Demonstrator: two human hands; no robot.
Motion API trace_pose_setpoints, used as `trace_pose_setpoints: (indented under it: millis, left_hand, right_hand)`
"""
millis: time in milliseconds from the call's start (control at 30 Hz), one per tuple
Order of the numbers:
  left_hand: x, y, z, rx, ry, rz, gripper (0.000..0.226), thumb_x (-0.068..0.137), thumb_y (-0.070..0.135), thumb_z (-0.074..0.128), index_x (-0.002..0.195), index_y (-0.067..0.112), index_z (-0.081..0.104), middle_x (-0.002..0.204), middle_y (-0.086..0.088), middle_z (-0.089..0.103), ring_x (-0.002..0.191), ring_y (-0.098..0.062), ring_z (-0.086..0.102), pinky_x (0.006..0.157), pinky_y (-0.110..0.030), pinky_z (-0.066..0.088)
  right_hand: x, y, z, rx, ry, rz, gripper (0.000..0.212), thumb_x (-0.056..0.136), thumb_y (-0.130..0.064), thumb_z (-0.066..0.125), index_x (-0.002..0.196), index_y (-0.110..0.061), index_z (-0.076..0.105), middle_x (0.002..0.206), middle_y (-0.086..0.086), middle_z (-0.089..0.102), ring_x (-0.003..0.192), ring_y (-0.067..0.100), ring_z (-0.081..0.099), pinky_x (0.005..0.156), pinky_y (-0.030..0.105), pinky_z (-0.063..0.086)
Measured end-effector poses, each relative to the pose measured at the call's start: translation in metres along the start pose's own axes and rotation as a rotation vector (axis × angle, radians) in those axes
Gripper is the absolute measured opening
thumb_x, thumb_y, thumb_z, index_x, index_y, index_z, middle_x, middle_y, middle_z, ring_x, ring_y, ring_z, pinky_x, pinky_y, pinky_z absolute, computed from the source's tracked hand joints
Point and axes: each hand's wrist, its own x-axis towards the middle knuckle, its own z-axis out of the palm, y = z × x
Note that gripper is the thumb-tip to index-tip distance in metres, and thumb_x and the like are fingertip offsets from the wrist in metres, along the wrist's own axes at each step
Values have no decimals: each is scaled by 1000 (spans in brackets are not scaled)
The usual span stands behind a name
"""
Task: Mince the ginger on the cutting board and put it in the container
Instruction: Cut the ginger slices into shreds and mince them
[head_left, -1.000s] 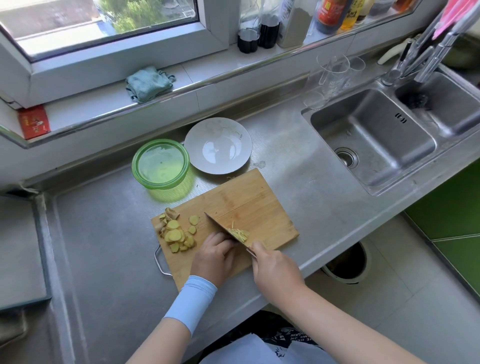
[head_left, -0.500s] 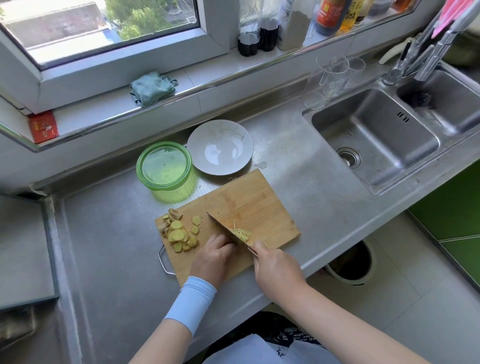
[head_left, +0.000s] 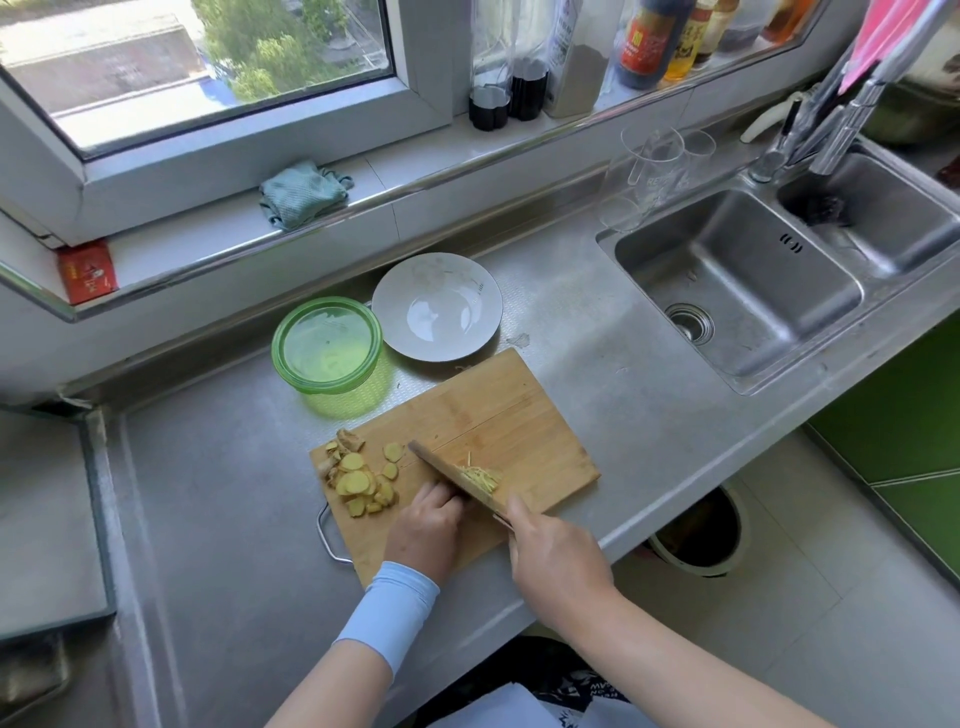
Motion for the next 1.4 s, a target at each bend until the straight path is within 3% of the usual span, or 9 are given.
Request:
trace_pose_setpoints:
  millis: [500, 600, 667, 867, 1067, 1267, 1400]
  left_hand:
    - [5, 1, -3, 13, -29, 19, 25, 74, 8, 51, 73, 9, 76, 77, -7, 68, 79, -28, 67, 49, -30, 55]
    - [6, 1, -3, 2, -53, 1, 13, 72, 5, 63, 74, 9, 76, 79, -8, 69, 81, -28, 67, 52, -30, 56]
    - [5, 2, -3, -1, -55, -18, 19, 77, 11, 56, 71, 8, 74, 77, -7, 68, 78, -28, 66, 49, -30, 54]
    - [5, 3, -2, -3, -15, -48, 24, 76, 14, 49, 66, 8, 70, 75, -8, 66, 78, -24, 56, 47, -29, 51]
    - [6, 5, -3, 2, 12, -31, 27, 74, 12, 48, 70, 7, 74, 79, -10, 69, 75, -28, 66, 48, -29, 54]
    - [3, 3, 2, -13, 15, -61, 19, 70, 6, 52, 67, 8, 70, 73, -8, 64, 71, -27, 60, 48, -30, 51]
    - [3, 3, 1, -19, 11, -57, 15, 67, 0, 57, 65, 8, 71, 72, -8, 65, 70, -27, 61, 48, -30, 52]
  right_hand:
    - [-19, 8, 2, -31, -19, 31, 36, 105, -22, 36, 142, -22, 35, 94, 0, 67, 84, 27, 66, 69, 36, 48]
    - [-17, 9, 1, -24, -26, 29, 28, 105, -22, 36, 133, -22, 39, 84, -1, 62, 73, 26, 61, 60, 34, 43]
    - [-13, 7, -1, -19, -45, 32, 21, 104, -21, 38, 125, -22, 41, 79, -2, 57, 68, 27, 55, 51, 34, 34]
    - [-2, 5, -1, 10, -58, 8, 16, 105, -21, 38, 120, -21, 42, 90, 1, 66, 80, 27, 65, 59, 33, 37]
    - [-18, 11, 3, 13, -35, 4, 35, 106, -24, 35, 141, -21, 34, 95, 3, 68, 84, 29, 67, 63, 34, 42]
    - [0, -2, -3, 12, -62, 15, 16, 104, -17, 39, 119, -21, 41, 94, 5, 67, 83, 29, 66, 60, 32, 36]
    - [-7, 1, -5, 13, -53, 13, 25, 104, -18, 39, 129, -22, 39, 96, 4, 67, 80, 27, 63, 61, 32, 35]
